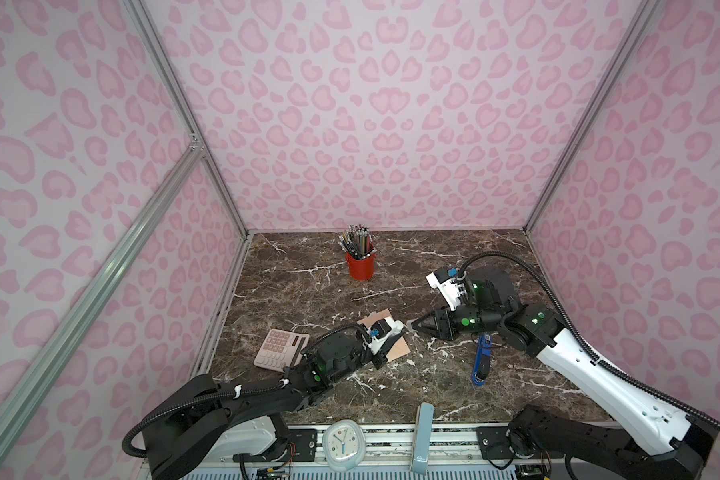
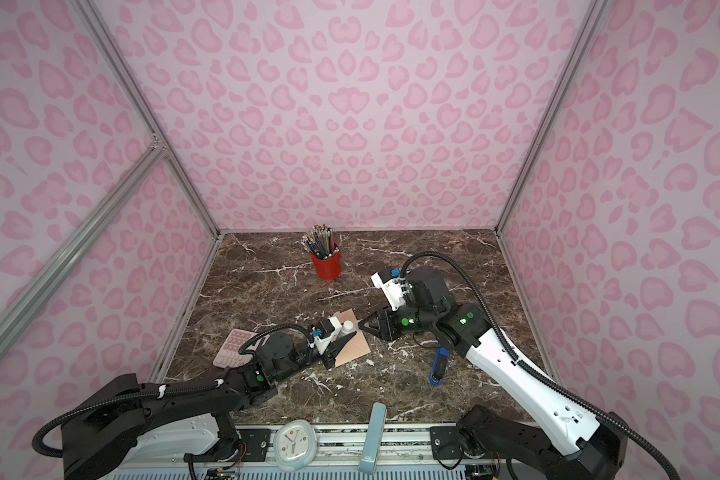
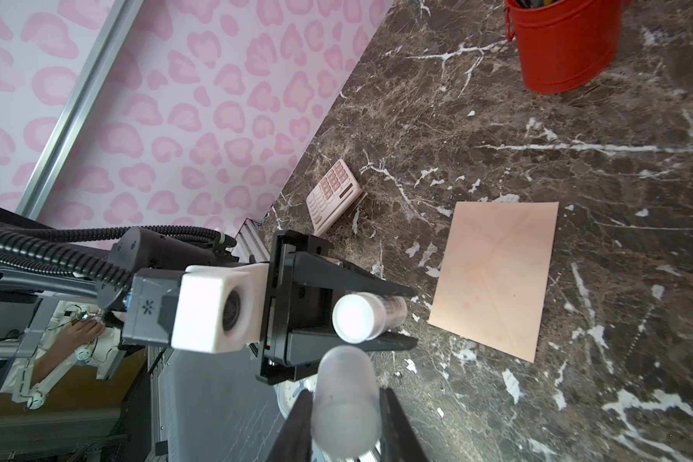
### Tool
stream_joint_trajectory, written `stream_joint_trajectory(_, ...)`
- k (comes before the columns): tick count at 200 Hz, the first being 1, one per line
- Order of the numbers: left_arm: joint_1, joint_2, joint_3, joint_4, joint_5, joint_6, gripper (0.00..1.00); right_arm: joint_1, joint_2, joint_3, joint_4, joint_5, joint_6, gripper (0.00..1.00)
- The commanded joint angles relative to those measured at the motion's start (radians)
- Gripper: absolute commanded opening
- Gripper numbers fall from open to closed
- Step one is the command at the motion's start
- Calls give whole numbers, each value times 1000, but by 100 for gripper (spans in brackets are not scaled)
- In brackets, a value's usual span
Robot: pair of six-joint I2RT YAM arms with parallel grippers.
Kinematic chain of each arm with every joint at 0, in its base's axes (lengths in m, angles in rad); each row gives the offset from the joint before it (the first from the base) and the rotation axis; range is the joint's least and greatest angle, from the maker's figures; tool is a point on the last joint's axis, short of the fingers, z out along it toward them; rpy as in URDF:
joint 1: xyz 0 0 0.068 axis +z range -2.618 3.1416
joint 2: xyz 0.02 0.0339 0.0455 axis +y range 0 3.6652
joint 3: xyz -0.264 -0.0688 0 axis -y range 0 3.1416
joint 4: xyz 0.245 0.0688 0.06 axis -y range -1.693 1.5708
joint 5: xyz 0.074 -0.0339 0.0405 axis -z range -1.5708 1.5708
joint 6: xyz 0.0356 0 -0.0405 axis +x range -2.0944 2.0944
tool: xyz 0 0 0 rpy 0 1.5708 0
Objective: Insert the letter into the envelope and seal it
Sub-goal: 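Carry the clear cap toward the glue stick held by the left gripper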
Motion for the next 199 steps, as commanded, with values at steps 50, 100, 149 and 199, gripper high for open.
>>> stream_joint_trajectory(50, -2, 1, 16, 32, 16, -18, 4, 3, 24, -46, 137, -35, 54, 27)
stream_joint_trajectory(100, -2, 6, 16, 42, 21, -24, 4, 3, 46, -52, 166, -49, 67, 27)
stream_joint_trajectory(149, -3, 10, 21, 46, 23, -26, 4, 8, 51, -59, 172, -59, 73, 27)
stream_joint_trajectory(199, -3, 17, 24, 55, 33, -30, 4, 20, 58, -61, 177, -65, 73, 27)
